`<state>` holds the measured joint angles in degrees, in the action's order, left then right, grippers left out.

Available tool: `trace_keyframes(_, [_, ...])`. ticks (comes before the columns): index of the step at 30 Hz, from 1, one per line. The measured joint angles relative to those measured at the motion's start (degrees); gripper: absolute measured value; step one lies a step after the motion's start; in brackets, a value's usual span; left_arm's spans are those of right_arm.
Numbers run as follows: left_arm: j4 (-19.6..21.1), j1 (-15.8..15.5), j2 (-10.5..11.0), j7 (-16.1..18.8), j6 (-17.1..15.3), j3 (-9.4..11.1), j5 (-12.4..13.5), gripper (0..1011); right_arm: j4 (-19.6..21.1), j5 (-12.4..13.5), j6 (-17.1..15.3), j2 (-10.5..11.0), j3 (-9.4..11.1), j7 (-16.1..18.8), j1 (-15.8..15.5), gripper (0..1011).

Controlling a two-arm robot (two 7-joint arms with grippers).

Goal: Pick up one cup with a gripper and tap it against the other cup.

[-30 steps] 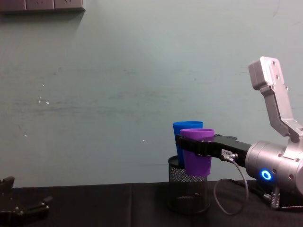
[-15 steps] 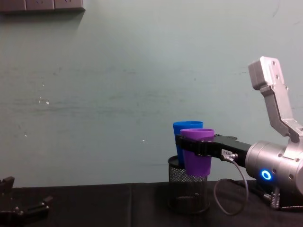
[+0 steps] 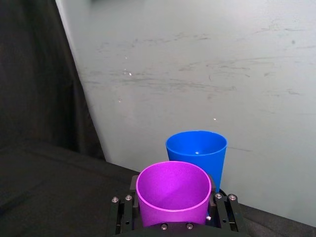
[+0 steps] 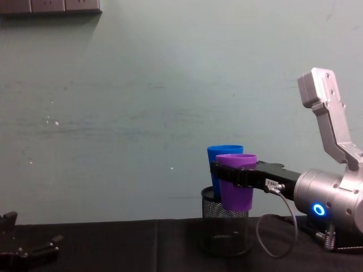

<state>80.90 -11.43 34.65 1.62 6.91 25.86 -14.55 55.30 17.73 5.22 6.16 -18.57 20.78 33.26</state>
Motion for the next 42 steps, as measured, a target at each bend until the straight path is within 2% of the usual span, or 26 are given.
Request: trace_keyframes(42, [0.0,0.0,0.0,0.0,0.0,0.0,0.0,1000,0.0,0.0,0.0,0.0,0.0,0.0,0.0,743])
